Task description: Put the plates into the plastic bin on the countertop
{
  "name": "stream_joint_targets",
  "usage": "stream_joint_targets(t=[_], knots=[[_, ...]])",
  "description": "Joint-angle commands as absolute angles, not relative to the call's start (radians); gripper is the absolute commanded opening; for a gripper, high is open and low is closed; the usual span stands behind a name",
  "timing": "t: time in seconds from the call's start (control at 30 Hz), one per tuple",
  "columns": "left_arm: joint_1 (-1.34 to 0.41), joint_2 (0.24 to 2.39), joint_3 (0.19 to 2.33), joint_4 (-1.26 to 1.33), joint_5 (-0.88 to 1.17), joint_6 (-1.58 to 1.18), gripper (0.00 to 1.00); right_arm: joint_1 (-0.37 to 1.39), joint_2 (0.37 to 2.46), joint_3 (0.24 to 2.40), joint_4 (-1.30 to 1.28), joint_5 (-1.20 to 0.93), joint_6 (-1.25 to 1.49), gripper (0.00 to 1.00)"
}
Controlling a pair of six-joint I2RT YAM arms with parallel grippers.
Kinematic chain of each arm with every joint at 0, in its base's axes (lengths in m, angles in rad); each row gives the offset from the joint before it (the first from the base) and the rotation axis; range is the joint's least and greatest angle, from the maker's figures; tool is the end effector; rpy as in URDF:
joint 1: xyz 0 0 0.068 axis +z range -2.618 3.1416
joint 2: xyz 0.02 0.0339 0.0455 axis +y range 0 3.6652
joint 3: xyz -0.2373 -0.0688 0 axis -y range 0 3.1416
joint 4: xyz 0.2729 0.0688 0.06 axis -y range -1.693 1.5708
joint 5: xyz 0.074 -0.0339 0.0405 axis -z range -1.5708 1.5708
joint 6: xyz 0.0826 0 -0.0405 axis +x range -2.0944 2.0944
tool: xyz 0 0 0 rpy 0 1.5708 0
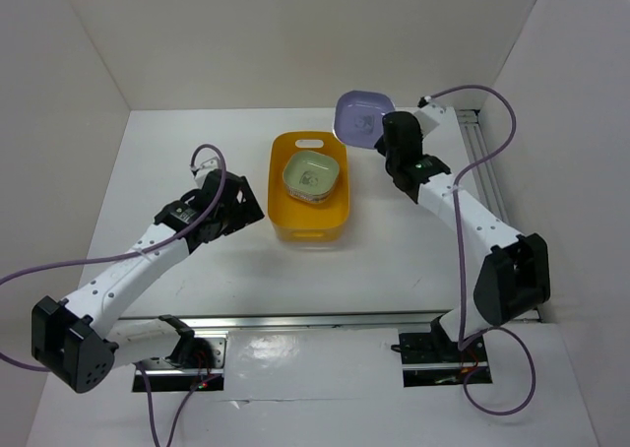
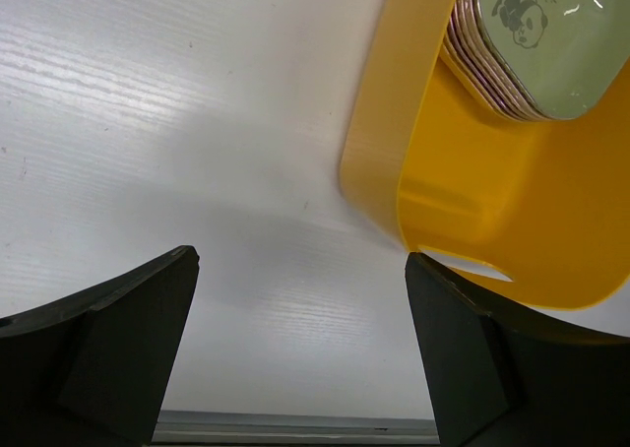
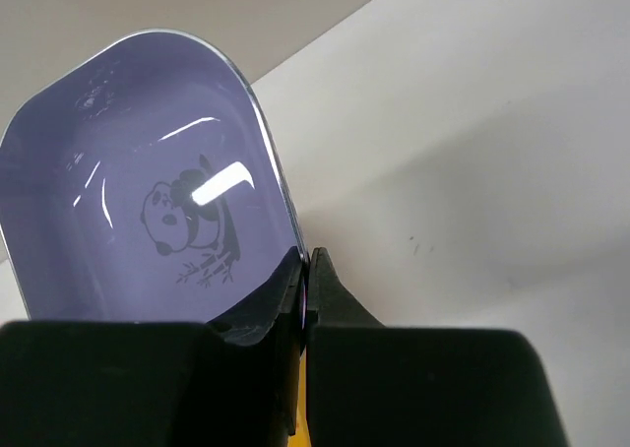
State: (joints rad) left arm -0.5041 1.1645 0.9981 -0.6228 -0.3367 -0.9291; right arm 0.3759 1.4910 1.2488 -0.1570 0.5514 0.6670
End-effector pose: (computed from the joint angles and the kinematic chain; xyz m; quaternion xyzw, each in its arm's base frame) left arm 0.2867 -0.1270 0.2376 -0.2546 0.8776 -0.1298 0.3849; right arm 0.4004 0.1115 0.2867 0.2652 0.7715 0.0683 0.5743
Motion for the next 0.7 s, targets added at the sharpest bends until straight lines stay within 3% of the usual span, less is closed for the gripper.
stream_joint_targets(t=[0.0, 0.13, 0.3, 0.67], knots=[[-0.497, 1.125, 0.979, -0.609, -0.353, -0.966, 1.00, 0.448, 1.482, 1.220, -0.182, 0.640, 0.785, 0.00], [-0.497, 1.115, 0.979, -0.600, -0.354, -0.976, 1.00, 0.541, 1.491, 1.183, -0.172, 0.640, 0.913, 0.00], [-0.506, 1.124, 0.979, -0.600, -0.345, -0.976, 1.00, 0.672, 1.589, 1.310, -0.232, 0.761, 0.989, 0.00], [-0.506, 1.055, 0.930, -0.609, -0.356, -0.976, 1.00, 0.764, 1.743, 1.460, -0.468, 0.865, 1.256, 0.00]])
